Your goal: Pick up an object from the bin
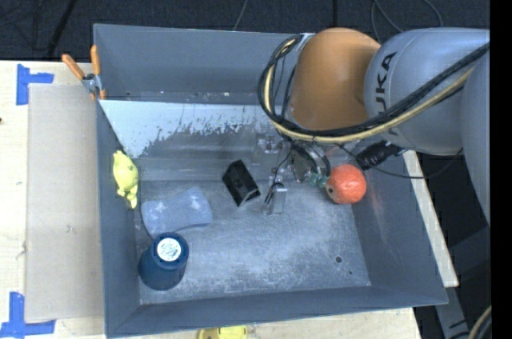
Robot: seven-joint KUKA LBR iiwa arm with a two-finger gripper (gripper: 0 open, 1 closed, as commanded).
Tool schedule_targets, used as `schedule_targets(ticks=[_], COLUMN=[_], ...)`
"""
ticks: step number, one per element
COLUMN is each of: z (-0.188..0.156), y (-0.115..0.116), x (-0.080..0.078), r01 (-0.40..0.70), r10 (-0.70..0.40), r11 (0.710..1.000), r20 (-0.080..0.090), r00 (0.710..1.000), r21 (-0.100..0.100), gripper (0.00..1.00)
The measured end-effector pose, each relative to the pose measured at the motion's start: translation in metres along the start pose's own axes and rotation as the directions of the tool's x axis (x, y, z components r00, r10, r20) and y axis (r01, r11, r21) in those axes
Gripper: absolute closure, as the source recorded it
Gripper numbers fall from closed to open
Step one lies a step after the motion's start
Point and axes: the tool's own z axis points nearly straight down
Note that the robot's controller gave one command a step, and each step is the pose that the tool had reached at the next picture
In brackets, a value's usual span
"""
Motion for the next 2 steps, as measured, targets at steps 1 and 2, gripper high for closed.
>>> schedule_targets(ticks=[1,2], z=[0.004,-0.001], y=[-0.027,-0.016], x=[-0.005,-0.006], r01=[0.238,0.115], r10=[-0.238,-0.115], r11=[0.971,0.993], r20=[0.003,0.002], r00=[0.971,0.993], r21=[-0.002,0.003], gripper=[0.00,0.00])
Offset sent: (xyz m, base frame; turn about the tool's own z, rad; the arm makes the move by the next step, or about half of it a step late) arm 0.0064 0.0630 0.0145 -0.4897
